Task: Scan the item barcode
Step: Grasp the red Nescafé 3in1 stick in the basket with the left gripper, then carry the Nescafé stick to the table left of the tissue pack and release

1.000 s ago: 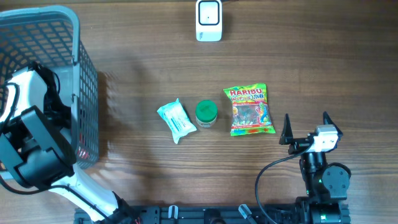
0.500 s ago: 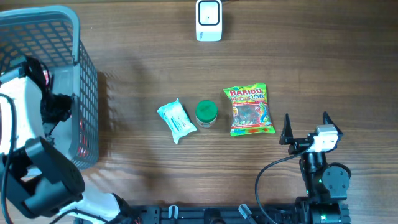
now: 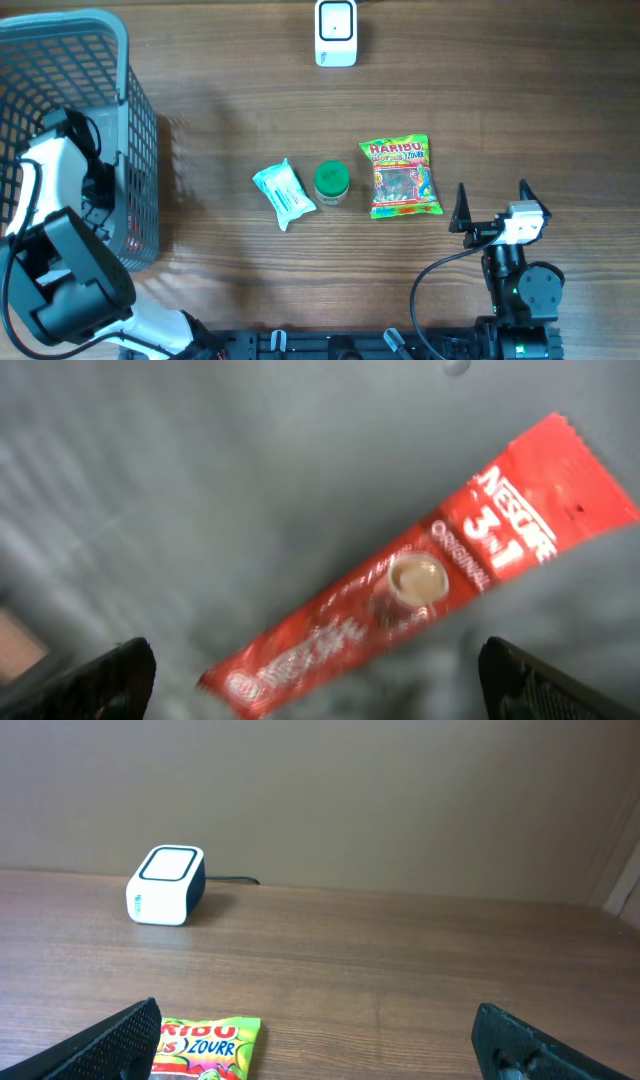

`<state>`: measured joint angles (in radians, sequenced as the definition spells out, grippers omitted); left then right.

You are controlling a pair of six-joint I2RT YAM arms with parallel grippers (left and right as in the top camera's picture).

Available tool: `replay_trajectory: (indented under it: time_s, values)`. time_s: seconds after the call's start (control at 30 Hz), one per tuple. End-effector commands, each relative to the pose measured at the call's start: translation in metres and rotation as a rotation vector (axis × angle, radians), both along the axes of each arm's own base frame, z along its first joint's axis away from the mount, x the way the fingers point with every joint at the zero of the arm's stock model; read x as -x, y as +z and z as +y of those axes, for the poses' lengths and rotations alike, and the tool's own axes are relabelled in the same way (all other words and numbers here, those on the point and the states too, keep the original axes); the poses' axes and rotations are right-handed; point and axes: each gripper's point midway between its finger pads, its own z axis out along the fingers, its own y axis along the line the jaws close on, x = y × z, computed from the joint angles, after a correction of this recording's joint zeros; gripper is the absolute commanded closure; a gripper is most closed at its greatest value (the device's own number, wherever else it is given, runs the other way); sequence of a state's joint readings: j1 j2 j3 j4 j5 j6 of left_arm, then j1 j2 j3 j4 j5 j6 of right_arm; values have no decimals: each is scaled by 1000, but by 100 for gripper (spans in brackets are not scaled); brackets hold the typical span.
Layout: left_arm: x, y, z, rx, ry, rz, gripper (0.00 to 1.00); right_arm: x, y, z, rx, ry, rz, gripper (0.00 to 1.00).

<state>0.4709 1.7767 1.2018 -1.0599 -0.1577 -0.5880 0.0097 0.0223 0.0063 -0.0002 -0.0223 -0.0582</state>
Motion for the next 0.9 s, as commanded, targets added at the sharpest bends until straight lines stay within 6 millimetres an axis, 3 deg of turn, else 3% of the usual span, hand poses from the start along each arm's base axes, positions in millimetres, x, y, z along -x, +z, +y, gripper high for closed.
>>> replay_trajectory:
  time_s: [0.0, 0.07, 0.13, 0.27, 0.4, 0.5, 0.6, 0.7, 0.8, 0.83, 0.87]
  values:
    - [8, -24, -7, 21, -11, 23, 0, 0, 0, 3, 13, 13, -2, 0]
    - [9, -33, -8, 22, -7, 26, 5, 0, 0, 3, 14, 13, -2, 0]
    - [12, -40, -10, 31, -6, 35, 23, 0, 0, 3, 14, 13, -2, 0]
    - [18, -45, -12, 37, -4, 49, 96, 0, 0, 3, 13, 13, -2, 0]
    - [18, -32, -2, 21, 14, 58, 96, 0, 0, 3, 14, 13, -2, 1]
    - [9, 15, 17, -15, 51, 28, 96, 0, 0, 3, 14, 13, -2, 0]
    - [-11, 102, 32, -74, 106, -99, 96, 0, 0, 3, 13, 14, -2, 0]
    - [-26, 209, 38, -180, 106, -321, 96, 0, 0, 3, 14, 13, -2, 0]
    - [-29, 296, 15, -208, 64, -565, 96, 0, 0, 3, 14, 13, -2, 0]
    - [-29, 325, -6, -190, 18, -665, 96, 0, 0, 3, 14, 13, -2, 0]
    - [-28, 341, -25, -173, -27, -729, 96, 0, 0, 3, 13, 13, -2, 0]
